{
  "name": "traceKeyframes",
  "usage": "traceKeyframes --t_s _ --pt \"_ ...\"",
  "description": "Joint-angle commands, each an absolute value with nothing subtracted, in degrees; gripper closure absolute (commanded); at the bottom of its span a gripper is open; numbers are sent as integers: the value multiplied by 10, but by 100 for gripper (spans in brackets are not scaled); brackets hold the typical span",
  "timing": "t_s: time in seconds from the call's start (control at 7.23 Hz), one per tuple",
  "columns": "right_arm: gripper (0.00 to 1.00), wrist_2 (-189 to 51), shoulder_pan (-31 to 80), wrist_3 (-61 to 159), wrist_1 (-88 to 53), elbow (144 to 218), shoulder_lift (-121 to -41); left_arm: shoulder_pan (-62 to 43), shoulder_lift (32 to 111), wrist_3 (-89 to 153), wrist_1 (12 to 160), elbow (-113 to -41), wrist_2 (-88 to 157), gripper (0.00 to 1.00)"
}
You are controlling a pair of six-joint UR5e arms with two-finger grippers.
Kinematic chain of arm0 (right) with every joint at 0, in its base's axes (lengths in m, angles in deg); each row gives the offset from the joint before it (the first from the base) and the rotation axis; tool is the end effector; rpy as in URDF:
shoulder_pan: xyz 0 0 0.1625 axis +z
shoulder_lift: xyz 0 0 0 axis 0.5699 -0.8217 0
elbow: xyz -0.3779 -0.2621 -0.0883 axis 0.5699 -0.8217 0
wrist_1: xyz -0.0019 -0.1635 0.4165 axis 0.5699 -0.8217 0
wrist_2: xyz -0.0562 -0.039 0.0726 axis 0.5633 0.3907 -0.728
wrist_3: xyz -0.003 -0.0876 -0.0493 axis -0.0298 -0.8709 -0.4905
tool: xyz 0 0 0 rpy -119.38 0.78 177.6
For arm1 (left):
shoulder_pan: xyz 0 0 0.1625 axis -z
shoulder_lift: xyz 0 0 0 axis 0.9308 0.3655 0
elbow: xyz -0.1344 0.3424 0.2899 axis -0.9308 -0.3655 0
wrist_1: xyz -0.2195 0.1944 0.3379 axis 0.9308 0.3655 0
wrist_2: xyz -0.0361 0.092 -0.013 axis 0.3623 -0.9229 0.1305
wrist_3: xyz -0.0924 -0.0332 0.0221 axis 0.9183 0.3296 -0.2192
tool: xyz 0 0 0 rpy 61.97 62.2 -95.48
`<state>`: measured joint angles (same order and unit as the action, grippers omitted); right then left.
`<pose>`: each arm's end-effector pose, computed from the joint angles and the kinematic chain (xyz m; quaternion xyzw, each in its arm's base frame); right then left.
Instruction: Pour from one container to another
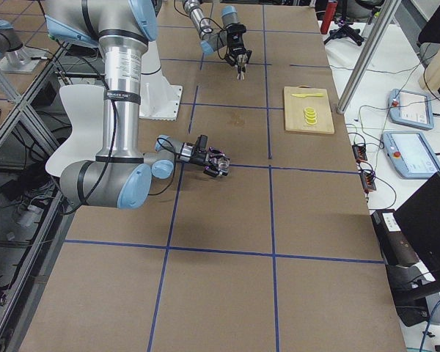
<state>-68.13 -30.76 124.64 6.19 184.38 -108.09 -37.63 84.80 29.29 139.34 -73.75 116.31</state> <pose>-0.4548 -0.2584 0.6066 0.5330 -0.2469 0.2131 0.7808 0.5261 -0.4431 0.2086 0.6244 0.5287 0.3150 0.4811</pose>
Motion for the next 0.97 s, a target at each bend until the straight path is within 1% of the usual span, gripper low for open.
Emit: traceKeyframes --t_s 0.0,0.28,0.41,0.55,0.69,0.83 --pt "9 -678 -311 1246 62 1844 -1082 -376 848 293 1393 -738 1163 100" --pt "13 -672 -315 1246 62 1841 -1082 -376 840 293 1401 -738 1163 100" --pt "25 -672 -315 1246 62 1841 -1082 -376 839 293 1405 -738 1163 100" --pt "45 -673 -315 1246 62 1841 -1082 -376 839 293 1405 -738 1163 100" --pt "62 -673 -315 1246 62 1840 -1082 -376 839 293 1405 -738 1163 100" --pt "88 -672 -315 1246 62 1840 -1082 -376 839 293 1405 -738 1163 100"
